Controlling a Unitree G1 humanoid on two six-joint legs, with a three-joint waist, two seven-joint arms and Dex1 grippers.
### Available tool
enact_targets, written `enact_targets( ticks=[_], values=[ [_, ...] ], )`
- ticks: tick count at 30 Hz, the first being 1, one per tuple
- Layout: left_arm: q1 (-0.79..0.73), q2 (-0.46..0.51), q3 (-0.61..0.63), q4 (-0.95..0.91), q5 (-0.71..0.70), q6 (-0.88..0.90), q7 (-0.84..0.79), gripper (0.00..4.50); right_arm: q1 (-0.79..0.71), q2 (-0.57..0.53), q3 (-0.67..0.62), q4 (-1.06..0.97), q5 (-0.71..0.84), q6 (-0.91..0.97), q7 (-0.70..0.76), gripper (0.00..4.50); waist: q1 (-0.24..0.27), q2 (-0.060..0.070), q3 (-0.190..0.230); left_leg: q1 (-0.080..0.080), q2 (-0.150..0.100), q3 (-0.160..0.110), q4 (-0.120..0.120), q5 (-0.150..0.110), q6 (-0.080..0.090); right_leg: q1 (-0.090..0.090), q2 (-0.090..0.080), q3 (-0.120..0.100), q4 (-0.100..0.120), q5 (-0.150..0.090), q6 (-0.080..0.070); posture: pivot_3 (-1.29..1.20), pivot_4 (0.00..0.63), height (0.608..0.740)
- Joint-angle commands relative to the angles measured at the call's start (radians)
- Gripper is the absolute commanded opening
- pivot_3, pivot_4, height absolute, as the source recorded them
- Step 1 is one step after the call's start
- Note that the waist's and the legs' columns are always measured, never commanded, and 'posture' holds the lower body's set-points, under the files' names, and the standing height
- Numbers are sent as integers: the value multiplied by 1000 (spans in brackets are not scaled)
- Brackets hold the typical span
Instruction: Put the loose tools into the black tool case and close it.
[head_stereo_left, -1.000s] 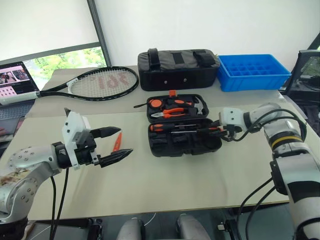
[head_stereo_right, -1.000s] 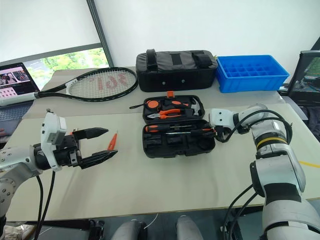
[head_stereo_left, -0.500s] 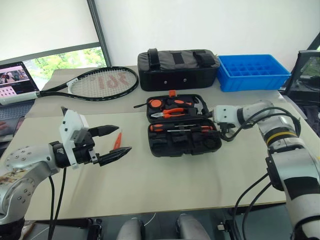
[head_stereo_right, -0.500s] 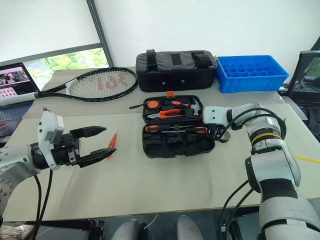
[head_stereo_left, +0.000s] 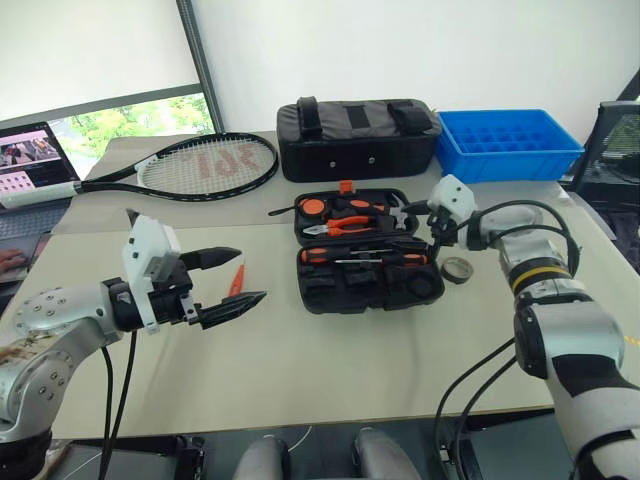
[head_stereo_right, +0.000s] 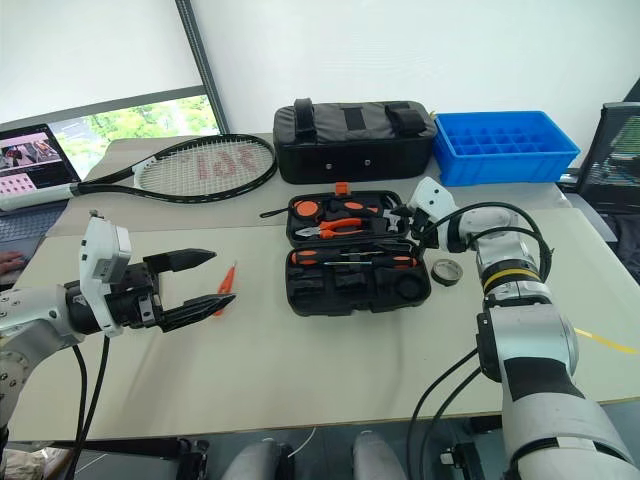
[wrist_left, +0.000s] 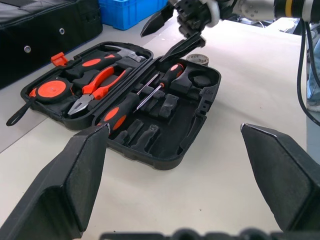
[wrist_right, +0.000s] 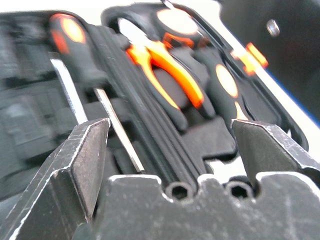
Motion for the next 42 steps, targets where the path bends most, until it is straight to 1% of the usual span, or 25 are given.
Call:
enact_targets(
  ticks=[1, 4, 5, 8, 9, 10, 11, 13, 14, 16, 20, 30, 34, 37, 40, 42],
  values=[
    [-24, 22, 3, -2, -13, -12, -12, 4500, 19, 22, -54, -91, 73, 131, -15, 4240, 0, 0, 0, 0, 0, 0, 0, 0, 0, 0, 0, 0, 0, 0, 0, 0, 150, 707],
    [-33, 29, -1, 6, -13, -12, -19, 4500, 71, 33, -72, -183, 109, 202, -2, 3436, 0, 0, 0, 0, 0, 0, 0, 0, 0, 0, 0, 0, 0, 0, 0, 0, 150, 707],
    [-34, 31, -1, 7, -12, -13, -22, 4500, 92, 37, -78, -227, 126, 225, -1, 3016, 0, 0, 0, 0, 0, 0, -1, 0, 0, -1, 0, 0, 0, 0, 0, 0, 150, 707],
    [-37, 35, -3, 12, -12, -14, -28, 4500, 162, 49, -92, -369, 171, 297, -8, 2045, 0, 0, 0, 0, 0, 0, -1, 0, 0, -1, 0, 0, 0, 0, 0, 0, 150, 707],
    [-40, 36, -5, 13, -11, -14, -29, 4500, 184, 52, -93, -408, 180, 314, -14, 1654, 0, 0, 0, 0, 0, 0, -1, 0, 0, -1, 0, -1, 0, 0, 0, 0, 150, 707],
    [-42, 36, -8, 15, -11, -14, -31, 4500, 209, 56, -94, -447, 187, 328, -27, 1147, -1, 0, 0, 0, 0, 0, -2, 0, 0, -1, 1, -1, 0, 0, 0, 0, 150, 707],
    [-44, 36, -12, 17, -9, -15, -32, 4500, 230, 60, -94, -480, 194, 343, -40, 942, -1, 0, 0, 0, 0, -1, -2, 0, 0, -1, 1, -1, 0, 0, 0, 0, 150, 707],
    [-50, 37, -20, 21, -4, -17, -37, 4500, 266, 67, -92, -528, 201, 365, -62, 250, -1, 0, 0, 0, 0, 0, -2, 0, 0, -1, 1, -1, 0, 0, 0, 0, 150, 707],
    [-52, 37, -21, 23, -3, -17, -39, 4500, 279, 69, -90, -543, 201, 371, -70, 34, 0, 0, 0, 0, 0, 0, -2, 0, 0, -1, 1, -1, 0, 0, 0, 0, 150, 707],
    [-57, 41, -25, 30, 0, -18, -45, 4500, 305, 71, -76, -563, 190, 378, -87, 34, -1, 0, 0, 0, 0, 0, -2, 0, 0, -1, 1, -1, 0, 0, 0, 0, 150, 707],
    [-72, 49, -34, 48, 8, -22, -57, 4500, 356, 58, -7, -578, 134, 384, -92, 34, -1, 0, 0, 0, 0, 0, -2, 0, 0, -1, 1, -1, 0, 0, 0, 0, 150, 707],
    [-72, 52, -37, 49, 8, -22, -60, 4500, 386, 20, 111, -548, 25, 369, -134, 34, 5, -5, -3, 1, 0, 0, -1, 0, 0, 0, 1, -1, -1, 0, 1, 0, 150, 707],
    [-59, 51, -27, 45, 4, -15, -54, 4500, 377, 23, 83, -556, 56, 344, -144, 34, 5, -6, -4, 1, 0, 0, -1, 0, 0, 1, 2, -2, -1, -1, 1, 0, 150, 707],
    [-16, 48, -10, 39, 5, -10, -48, 4500, 367, 28, 4, -598, 153, 295, -111, 34, 4, -6, -4, 1, 0, 0, -1, 0, 0, 1, 2, -2, -1, -1, 0, 0, 150, 707],
    [12, 34, -4, 45, 24, -27, -24, 4500, 383, 25, -55, -653, 259, 283, -26, 34, 4, -6, -2, 0, 0, -1, -2, 0, 0, -1, 1, -1, -1, -1, 0, 0, 150, 707],
    [15, 9, -12, 53, 48, -36, 26, 4500, 407, 3, -74, -699, 304, 294, 38, 34, 4, -5, -1, -1, 1, -1, -2, 0, 0, -1, 1, -1, -1, -1, 0, 0, 150, 707]
  ],
)
